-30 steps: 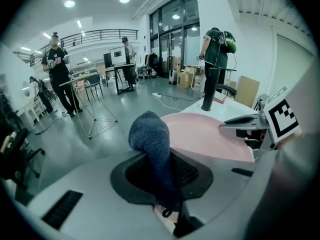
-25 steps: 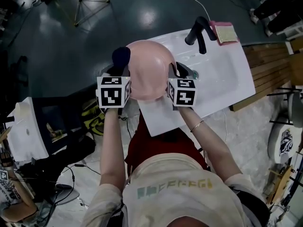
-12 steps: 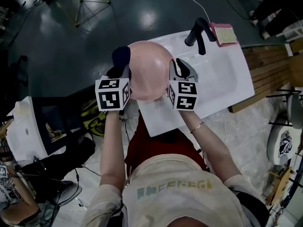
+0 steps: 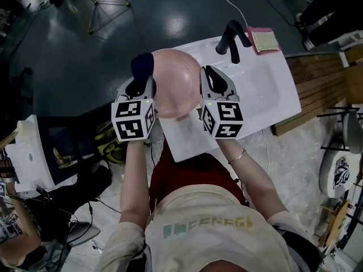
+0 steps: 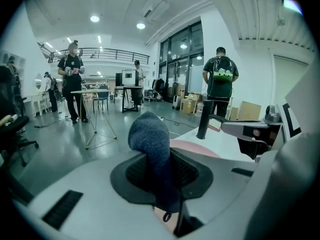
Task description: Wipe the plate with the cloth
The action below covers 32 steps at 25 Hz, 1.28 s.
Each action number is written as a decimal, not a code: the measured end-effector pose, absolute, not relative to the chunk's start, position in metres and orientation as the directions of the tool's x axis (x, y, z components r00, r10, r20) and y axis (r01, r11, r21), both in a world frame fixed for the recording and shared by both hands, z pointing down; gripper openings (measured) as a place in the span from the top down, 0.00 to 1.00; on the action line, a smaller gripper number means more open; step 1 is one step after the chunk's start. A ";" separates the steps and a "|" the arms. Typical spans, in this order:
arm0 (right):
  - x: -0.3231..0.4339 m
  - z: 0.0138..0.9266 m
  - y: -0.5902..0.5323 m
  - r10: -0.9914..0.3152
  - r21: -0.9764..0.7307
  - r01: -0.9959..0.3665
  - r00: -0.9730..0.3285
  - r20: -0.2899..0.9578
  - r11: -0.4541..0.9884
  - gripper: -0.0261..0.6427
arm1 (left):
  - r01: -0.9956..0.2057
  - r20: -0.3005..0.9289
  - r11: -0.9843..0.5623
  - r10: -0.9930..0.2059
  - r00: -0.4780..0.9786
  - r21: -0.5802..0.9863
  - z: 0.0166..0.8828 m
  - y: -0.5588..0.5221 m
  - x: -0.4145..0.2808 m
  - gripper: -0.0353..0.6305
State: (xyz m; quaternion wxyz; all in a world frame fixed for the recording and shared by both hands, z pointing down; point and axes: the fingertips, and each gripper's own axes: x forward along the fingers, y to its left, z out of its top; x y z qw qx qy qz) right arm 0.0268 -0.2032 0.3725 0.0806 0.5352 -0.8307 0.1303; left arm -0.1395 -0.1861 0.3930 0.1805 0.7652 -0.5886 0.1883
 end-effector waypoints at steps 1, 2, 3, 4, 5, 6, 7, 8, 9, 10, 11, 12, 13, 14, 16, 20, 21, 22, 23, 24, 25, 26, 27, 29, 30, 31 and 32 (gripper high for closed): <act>0.026 0.367 -0.201 -0.868 -0.138 -0.904 -0.428 0.252 0.405 0.87 | -0.969 0.489 -0.242 -0.839 0.238 0.056 0.389 -0.185 -0.138 0.83; 0.026 0.361 -0.199 -0.867 -0.144 -0.897 -0.441 0.232 0.418 0.87 | -0.969 0.479 -0.242 -0.845 0.240 0.059 0.385 -0.183 -0.137 0.83; 0.025 0.355 -0.196 -0.865 -0.147 -0.890 -0.455 0.213 0.431 0.87 | -0.968 0.468 -0.242 -0.850 0.241 0.061 0.382 -0.180 -0.135 0.83; 0.025 0.349 -0.193 -0.863 -0.148 -0.883 -0.467 0.195 0.445 0.88 | -0.969 0.459 -0.241 -0.855 0.241 0.061 0.379 -0.178 -0.134 0.83; 0.025 0.344 -0.190 -0.860 -0.146 -0.878 -0.478 0.181 0.457 0.88 | -0.969 0.452 -0.240 -0.859 0.240 0.060 0.376 -0.175 -0.132 0.83; 0.025 0.340 -0.186 -0.857 -0.144 -0.872 -0.487 0.170 0.467 0.88 | -0.970 0.444 -0.238 -0.863 0.239 0.058 0.372 -0.171 -0.131 0.83; 0.026 0.335 -0.182 -0.854 -0.141 -0.868 -0.495 0.161 0.476 0.89 | -0.970 0.437 -0.236 -0.868 0.237 0.057 0.369 -0.167 -0.130 0.83; 0.026 0.331 -0.179 -0.851 -0.139 -0.864 -0.502 0.153 0.485 0.89 | -0.971 0.430 -0.233 -0.872 0.234 0.056 0.366 -0.164 -0.129 0.83; 0.027 0.328 -0.176 -0.848 -0.137 -0.859 -0.509 0.146 0.493 0.89 | -0.972 0.421 -0.229 -0.877 0.231 0.055 0.362 -0.161 -0.127 0.83; 0.027 0.324 -0.173 -0.845 -0.134 -0.855 -0.516 0.140 0.500 0.89 | -0.973 0.412 -0.226 -0.883 0.228 0.054 0.358 -0.158 -0.126 0.83; 0.028 0.322 -0.170 -0.842 -0.132 -0.852 -0.522 0.134 0.507 0.89 | -0.974 0.400 -0.222 -0.889 0.224 0.051 0.355 -0.156 -0.125 0.83; 0.030 0.320 -0.167 -0.839 -0.131 -0.848 -0.529 0.130 0.514 0.89 | -0.975 0.389 -0.219 -0.895 0.220 0.048 0.351 -0.153 -0.124 0.83; 0.031 0.318 -0.163 -0.835 -0.133 -0.844 -0.535 0.128 0.520 0.90 | -0.975 0.378 -0.215 -0.900 0.216 0.046 0.348 -0.149 -0.122 0.83; 0.033 0.316 -0.158 -0.831 -0.135 -0.840 -0.541 0.127 0.526 0.90 | -0.976 0.369 -0.212 -0.905 0.213 0.044 0.344 -0.145 -0.121 0.83; 0.036 0.312 -0.148 -0.823 -0.133 -0.832 -0.554 0.127 0.539 0.90 | -0.978 0.352 -0.206 -0.913 0.207 0.041 0.337 -0.134 -0.117 0.83; 0.046 0.300 -0.127 -0.810 -0.130 -0.816 -0.576 0.107 0.563 0.90 | -0.981 0.313 -0.191 -0.931 0.190 0.026 0.321 -0.111 -0.106 0.83; 0.047 0.298 -0.123 -0.809 -0.127 -0.814 -0.579 0.103 0.567 0.91 | -0.982 0.305 -0.188 -0.934 0.186 0.023 0.318 -0.107 -0.105 0.83; 0.047 0.296 -0.120 -0.806 -0.123 -0.811 -0.583 0.100 0.571 0.91 | -0.982 0.298 -0.185 -0.937 0.183 0.021 0.316 -0.104 -0.105 0.83; 0.046 0.295 -0.117 -0.804 -0.115 -0.809 -0.587 0.098 0.577 0.91 | -0.983 0.293 -0.183 -0.939 0.180 0.020 0.314 -0.101 -0.104 0.83; 0.045 0.294 -0.114 -0.801 -0.107 -0.806 -0.591 0.095 0.582 0.91 | -0.983 0.287 -0.180 -0.941 0.178 0.019 0.312 -0.098 -0.104 0.83; 0.044 0.292 -0.111 -0.798 -0.100 -0.803 -0.596 0.091 0.588 0.91 | -0.984 0.282 -0.178 -0.943 0.176 0.018 0.311 -0.095 -0.103 0.83; 0.044 0.289 -0.108 -0.795 -0.097 -0.799 -0.600 0.085 0.593 0.91 | -0.984 0.276 -0.176 -0.945 0.174 0.016 0.309 -0.091 -0.102 0.83; 0.045 0.287 -0.105 -0.793 -0.101 -0.796 -0.604 0.080 0.596 0.91 | -0.984 0.271 -0.175 -0.947 0.172 0.015 0.306 -0.088 -0.101 0.83; 0.047 0.284 -0.099 -0.790 -0.115 -0.791 -0.609 0.071 0.600 0.91 | -0.985 0.261 -0.172 -0.950 0.169 0.011 0.303 -0.079 -0.098 0.83; 0.048 0.283 -0.096 -0.788 -0.118 -0.790 -0.611 0.068 0.602 0.91 | -0.985 0.256 -0.170 -0.952 0.166 0.009 0.301 -0.075 -0.097 0.83; 0.049 0.282 -0.093 -0.787 -0.117 -0.788 -0.613 0.065 0.604 0.91 | -0.986 0.252 -0.167 -0.954 0.163 0.006 0.300 -0.071 -0.096 0.83; 0.050 0.281 -0.089 -0.786 -0.117 -0.787 -0.615 0.063 0.606 0.91 | -0.986 0.247 -0.164 -0.956 0.160 0.004 0.298 -0.067 -0.096 0.83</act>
